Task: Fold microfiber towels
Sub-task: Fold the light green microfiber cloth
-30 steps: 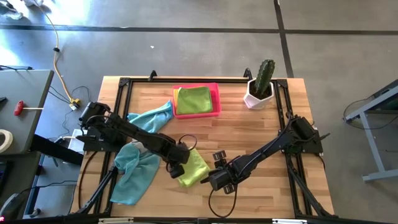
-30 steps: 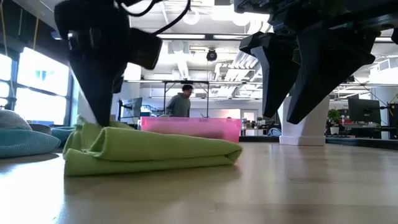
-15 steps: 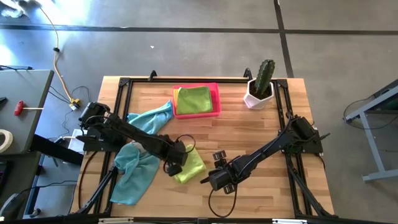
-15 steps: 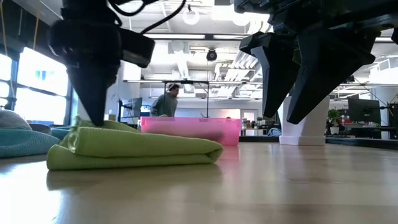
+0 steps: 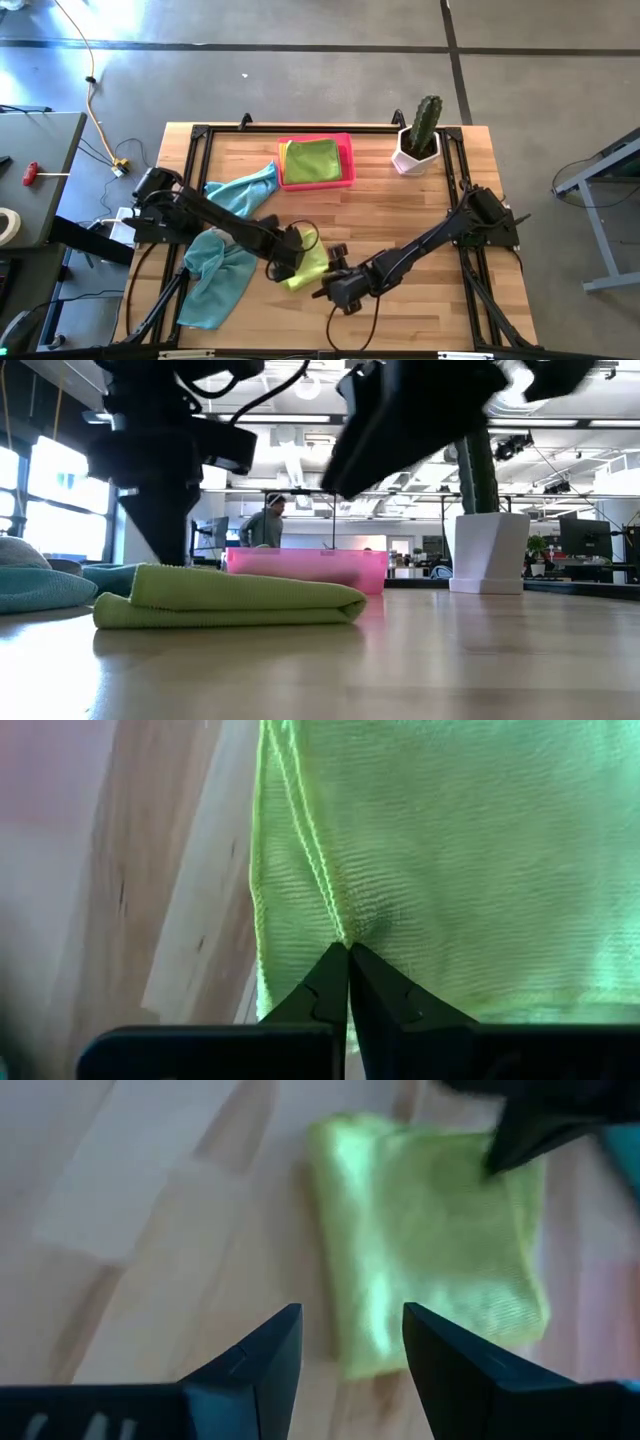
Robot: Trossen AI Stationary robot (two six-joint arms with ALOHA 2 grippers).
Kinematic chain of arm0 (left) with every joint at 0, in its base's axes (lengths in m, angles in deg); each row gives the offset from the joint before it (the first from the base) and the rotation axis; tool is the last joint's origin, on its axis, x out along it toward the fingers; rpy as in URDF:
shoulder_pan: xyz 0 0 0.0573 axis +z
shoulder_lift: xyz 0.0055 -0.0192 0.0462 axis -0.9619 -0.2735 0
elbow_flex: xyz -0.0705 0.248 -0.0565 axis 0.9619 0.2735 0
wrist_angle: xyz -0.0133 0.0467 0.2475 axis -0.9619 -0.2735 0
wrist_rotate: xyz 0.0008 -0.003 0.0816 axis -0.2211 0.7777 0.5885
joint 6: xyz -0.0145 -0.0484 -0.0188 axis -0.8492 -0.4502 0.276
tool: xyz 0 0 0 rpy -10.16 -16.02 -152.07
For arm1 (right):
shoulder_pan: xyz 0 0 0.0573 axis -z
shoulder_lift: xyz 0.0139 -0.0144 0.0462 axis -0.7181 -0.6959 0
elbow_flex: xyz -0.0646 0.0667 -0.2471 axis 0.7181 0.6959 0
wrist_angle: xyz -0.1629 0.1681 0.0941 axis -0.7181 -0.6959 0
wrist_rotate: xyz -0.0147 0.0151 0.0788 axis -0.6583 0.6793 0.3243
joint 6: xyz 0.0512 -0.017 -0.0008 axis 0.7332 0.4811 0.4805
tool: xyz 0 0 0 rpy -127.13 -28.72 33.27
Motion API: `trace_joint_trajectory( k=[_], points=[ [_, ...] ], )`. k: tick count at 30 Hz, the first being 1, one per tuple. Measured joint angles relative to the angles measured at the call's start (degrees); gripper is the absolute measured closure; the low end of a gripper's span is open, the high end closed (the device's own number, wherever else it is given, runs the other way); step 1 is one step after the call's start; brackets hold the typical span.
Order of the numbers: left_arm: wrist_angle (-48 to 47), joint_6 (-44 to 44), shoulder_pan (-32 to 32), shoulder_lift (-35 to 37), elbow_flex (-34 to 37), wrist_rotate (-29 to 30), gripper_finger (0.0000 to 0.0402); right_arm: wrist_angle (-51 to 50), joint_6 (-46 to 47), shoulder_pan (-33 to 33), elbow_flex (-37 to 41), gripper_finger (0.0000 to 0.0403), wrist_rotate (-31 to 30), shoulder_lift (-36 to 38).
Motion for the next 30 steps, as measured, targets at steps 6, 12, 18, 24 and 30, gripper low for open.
trace_joint_trajectory(
  k=[6,12,18,24,30],
  points=[
    [2.3,0.8,0.0,-2.7,0.0,-0.2,0.0401,12.0,-1.0,2.4,8.1,0.0236,1.1,-0.5],
    [2.9,1.0,0.4,-4.3,0.0,-0.9,0.0400,30.3,-7.5,2.6,15.7,0.0236,7.0,-0.5],
    [5.1,0.0,1.6,-4.5,0.0,-3.9,0.0400,41.4,-14.7,1.5,17.7,0.0236,7.6,-2.0],
    [6.0,-0.5,2.5,-4.5,-0.1,-6.7,0.0401,42.6,-17.9,1.5,15.0,0.0226,7.5,-6.8],
    [8.1,-0.1,2.6,-4.6,-0.1,-10.2,0.0401,43.0,-18.1,1.7,11.9,0.0206,7.0,-9.5]
  ],
)
